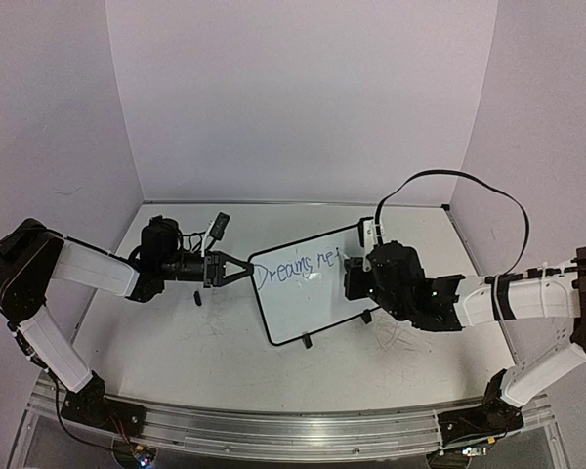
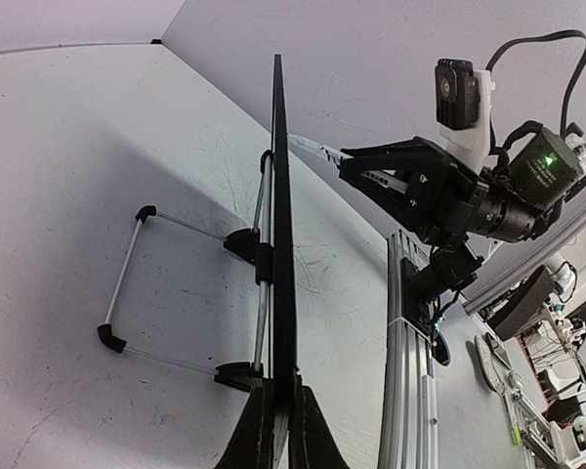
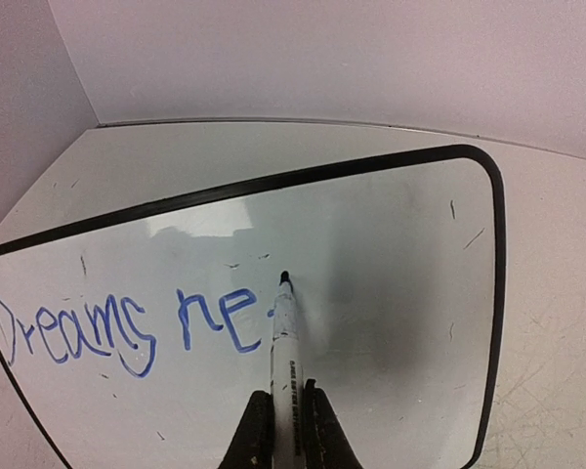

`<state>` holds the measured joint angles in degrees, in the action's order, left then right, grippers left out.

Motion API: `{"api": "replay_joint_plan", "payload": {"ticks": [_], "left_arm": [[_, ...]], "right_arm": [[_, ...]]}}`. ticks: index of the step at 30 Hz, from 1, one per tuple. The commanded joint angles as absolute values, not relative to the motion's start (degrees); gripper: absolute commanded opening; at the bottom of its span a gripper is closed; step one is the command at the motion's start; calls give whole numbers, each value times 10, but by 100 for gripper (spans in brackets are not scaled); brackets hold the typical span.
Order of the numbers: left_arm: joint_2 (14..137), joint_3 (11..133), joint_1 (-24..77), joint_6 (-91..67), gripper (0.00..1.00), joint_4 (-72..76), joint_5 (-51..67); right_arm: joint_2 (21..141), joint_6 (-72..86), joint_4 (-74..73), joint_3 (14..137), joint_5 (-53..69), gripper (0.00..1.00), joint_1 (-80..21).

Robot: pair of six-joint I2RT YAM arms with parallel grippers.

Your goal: Write a sentence on the whiteboard

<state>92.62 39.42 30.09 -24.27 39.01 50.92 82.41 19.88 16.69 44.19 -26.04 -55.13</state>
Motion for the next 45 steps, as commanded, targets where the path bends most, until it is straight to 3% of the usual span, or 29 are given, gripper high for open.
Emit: {"api": "replay_joint_plan", "payload": {"ticks": [1,22,38,45], "left_arm": [[917,415,301,-252,0,383,539],[916,416,301,-252,0,381,538],[918,416,301,-252,0,379,541],[918,417,301,-251,0,379,542]], "right_arm": [[842,187,183,470,-250,0,-548],[819,234,170,416,-228,0,-550],[797,221,156,426,-289,0,-548],[784,200,189,423,-238,0,-535]]}}
